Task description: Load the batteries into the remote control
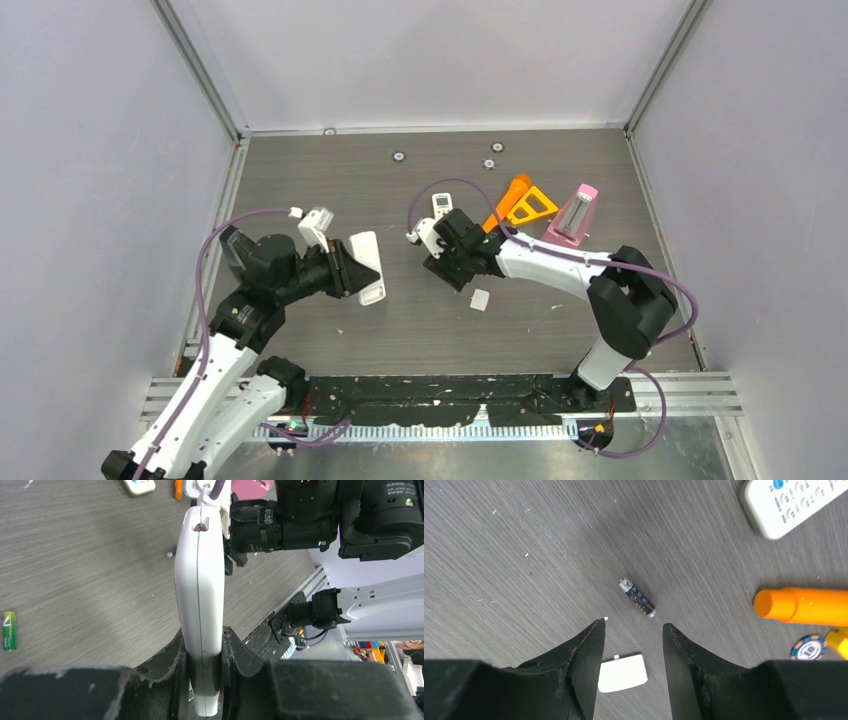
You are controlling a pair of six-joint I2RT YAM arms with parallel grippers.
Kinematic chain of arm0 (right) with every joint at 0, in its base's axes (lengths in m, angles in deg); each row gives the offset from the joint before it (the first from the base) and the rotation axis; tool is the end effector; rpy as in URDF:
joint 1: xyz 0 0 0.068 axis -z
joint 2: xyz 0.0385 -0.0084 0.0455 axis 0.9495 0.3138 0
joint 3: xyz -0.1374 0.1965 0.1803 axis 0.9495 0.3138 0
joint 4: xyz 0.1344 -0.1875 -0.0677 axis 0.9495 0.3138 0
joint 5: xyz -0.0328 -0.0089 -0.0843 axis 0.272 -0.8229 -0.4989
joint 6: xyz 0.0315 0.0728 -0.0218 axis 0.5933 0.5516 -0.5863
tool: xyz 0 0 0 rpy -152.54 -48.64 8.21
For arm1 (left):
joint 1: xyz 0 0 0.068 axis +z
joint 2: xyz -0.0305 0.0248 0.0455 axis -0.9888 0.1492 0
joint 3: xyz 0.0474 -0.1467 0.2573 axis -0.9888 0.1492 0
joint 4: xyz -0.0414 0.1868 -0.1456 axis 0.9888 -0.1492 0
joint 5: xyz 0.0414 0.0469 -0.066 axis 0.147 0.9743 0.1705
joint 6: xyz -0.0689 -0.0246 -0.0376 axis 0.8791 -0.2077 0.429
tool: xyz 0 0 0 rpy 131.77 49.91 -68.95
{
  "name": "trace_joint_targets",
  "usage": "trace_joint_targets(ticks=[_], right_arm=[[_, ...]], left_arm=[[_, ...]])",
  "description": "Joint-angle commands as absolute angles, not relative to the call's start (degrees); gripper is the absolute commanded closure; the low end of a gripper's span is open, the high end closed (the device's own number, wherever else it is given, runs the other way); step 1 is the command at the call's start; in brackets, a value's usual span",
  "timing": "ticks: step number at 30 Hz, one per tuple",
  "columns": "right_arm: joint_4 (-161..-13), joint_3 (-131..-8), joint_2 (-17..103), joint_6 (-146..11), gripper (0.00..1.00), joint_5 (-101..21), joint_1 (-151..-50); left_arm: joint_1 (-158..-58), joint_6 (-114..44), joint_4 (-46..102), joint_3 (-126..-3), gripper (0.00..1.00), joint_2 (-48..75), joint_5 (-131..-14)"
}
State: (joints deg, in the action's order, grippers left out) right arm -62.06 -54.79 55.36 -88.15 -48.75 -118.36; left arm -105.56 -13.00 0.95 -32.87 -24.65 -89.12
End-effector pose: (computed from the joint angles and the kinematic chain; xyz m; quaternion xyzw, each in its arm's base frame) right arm 0.2302 0.2414 0.2110 -0.4836 0.8319 0.0657 0.2641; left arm 0.1109 -0.0828 0.3108 0.0513 0.8155 -0.4224 0.3922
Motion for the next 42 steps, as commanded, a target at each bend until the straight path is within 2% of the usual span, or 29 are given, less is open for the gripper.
trace_joint_targets(ticks=[1,17,21,25,26,30,36,42], right_arm=[[-61.7,-58.8,58.0,-94.7,0.50,-48.4,-118.5],[-57.2,-65.0,68.1,-97.0,0.53,-41.8,-115.2],[-57.1,-65.2,69.0,-96.1,0.65,-43.0,-114.3],[-58.2,-65.2,68.4,-94.7,0.84,-43.9,-114.2],[-58.7,-64.8,68.0,-94.4,0.85,-43.9,-114.2],[-62.7,-62.0,63.3,-91.8,0.89,-41.9,-114.2],[-73.6,-53.4,47.5,-84.8,0.90,-38.7,-114.9],[-77.1,-50.0,31.1,-83.2,0.91,-42.4,-123.3]], left_arm=[[-103.6,-13.8,1.1,-35.8,1.00,-23.6,-94.7],[-98.1,-12.9,3.3,-34.2,1.00,-23.9,-101.3],[-97.8,-12.8,3.6,-33.9,1.00,-24.1,-101.5],[-97.7,-12.5,3.7,-33.6,1.00,-23.9,-101.8],[-97.6,-12.4,3.7,-33.6,1.00,-23.8,-101.9],[-97.6,-11.7,3.7,-33.3,1.00,-23.4,-102.4],[-97.5,-9.7,6.9,-31.9,1.00,-22.7,-105.2],[-97.5,-7.9,8.2,-31.7,1.00,-19.1,-107.5]])
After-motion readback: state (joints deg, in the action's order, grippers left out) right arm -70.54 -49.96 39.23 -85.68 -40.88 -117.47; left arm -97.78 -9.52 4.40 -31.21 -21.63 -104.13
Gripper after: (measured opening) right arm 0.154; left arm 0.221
